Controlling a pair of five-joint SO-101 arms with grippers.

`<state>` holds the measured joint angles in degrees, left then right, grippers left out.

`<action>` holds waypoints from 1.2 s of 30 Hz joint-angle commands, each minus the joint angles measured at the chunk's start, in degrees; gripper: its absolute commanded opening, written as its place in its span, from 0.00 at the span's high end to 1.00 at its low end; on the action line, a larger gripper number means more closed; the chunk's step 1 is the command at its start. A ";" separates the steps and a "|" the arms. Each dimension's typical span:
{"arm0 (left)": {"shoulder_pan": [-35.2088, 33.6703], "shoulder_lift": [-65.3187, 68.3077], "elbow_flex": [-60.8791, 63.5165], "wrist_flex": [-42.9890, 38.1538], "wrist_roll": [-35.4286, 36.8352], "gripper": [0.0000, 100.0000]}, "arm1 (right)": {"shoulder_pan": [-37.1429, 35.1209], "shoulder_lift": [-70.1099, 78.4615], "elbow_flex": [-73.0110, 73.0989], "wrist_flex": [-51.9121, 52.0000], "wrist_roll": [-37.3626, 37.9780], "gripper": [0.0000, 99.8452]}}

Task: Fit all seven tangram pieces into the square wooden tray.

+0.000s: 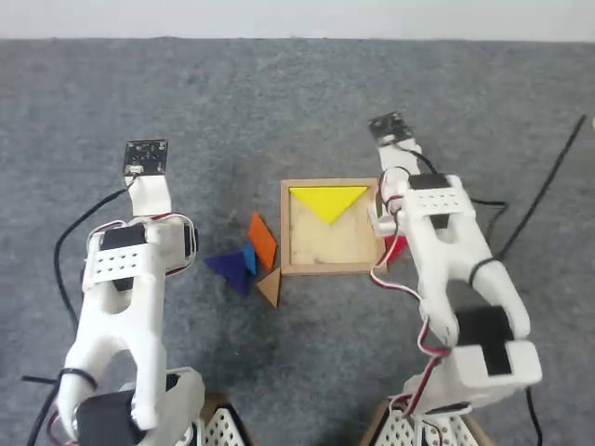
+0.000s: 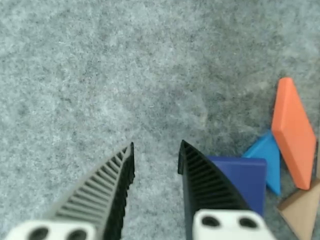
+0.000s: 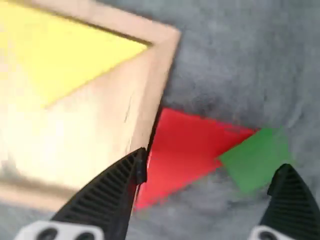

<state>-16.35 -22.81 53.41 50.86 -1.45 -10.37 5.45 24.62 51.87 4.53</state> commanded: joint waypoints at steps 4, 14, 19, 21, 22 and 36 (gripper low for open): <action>0.09 -0.62 -0.40 0.35 0.53 0.86 | -0.31 6.81 -9.85 5.05 -26.81 0.62; 0.09 -0.62 -0.48 0.35 0.53 0.86 | -0.31 21.67 -27.78 17.63 -45.10 0.62; 0.09 -0.62 -0.48 0.35 0.53 0.86 | 0.31 25.27 -34.73 21.14 -48.79 0.62; 0.09 -0.62 -0.48 0.35 0.53 0.86 | 1.10 25.80 -35.25 19.91 -48.79 0.62; 0.09 -0.62 -0.48 0.35 0.53 0.86 | 1.71 25.89 -35.25 19.38 -48.79 0.62; 0.18 -0.62 -0.48 0.53 0.53 0.86 | 3.30 26.51 -35.08 17.27 -48.70 0.62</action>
<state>-16.35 -22.81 53.41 50.86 -1.45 -6.95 32.18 -8.62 70.15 -43.47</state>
